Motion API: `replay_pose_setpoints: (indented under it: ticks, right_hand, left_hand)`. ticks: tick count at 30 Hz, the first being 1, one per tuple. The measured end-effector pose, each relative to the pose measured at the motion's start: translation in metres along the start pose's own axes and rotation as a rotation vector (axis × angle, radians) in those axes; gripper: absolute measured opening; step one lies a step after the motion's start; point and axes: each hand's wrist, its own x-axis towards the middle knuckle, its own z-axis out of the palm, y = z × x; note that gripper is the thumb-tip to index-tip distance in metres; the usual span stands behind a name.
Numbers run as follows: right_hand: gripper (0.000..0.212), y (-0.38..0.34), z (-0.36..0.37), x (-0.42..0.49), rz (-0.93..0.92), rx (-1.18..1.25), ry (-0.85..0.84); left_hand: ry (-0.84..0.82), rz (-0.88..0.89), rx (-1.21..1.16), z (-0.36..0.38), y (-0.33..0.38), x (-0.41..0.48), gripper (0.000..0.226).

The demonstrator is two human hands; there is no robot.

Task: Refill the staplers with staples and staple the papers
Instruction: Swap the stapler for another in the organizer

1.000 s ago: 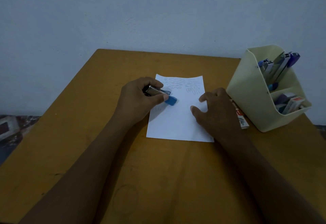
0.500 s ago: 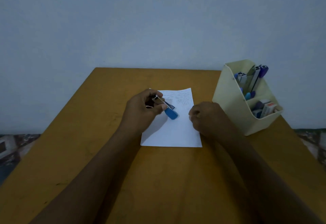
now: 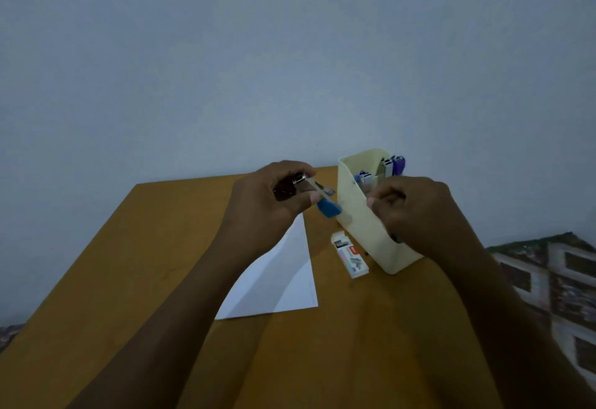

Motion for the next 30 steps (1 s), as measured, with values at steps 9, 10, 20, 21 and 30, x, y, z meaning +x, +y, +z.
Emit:
replay_pose_setpoints:
  ticks: [9,10,20,21,30]
  right_hand:
    - [0.011,0.051,-0.011,0.014,0.062,0.031,0.165]
    - [0.012,0.056,-0.008,0.017,0.105,0.02,0.149]
    - [0.026,0.068,0.004,0.033,0.291,-0.063,0.061]
    - [0.025,0.067,0.004,0.035,0.311,-0.081,0.027]
    - [0.017,0.053,0.0,0.03,0.347,-0.155,-0.033]
  left_hand:
    - [-0.002,0.136,0.147,0.041,0.047,0.05,0.029]
    - [-0.015,0.139,0.169,0.048,0.049,0.056,0.029]
    - [-0.151,0.127,0.405,0.078,0.044,0.081,0.03]
    - [-0.165,0.123,0.421,0.08,0.043,0.083,0.031]
    - [-0.372,0.052,0.569,0.09,0.032,0.084,0.033]
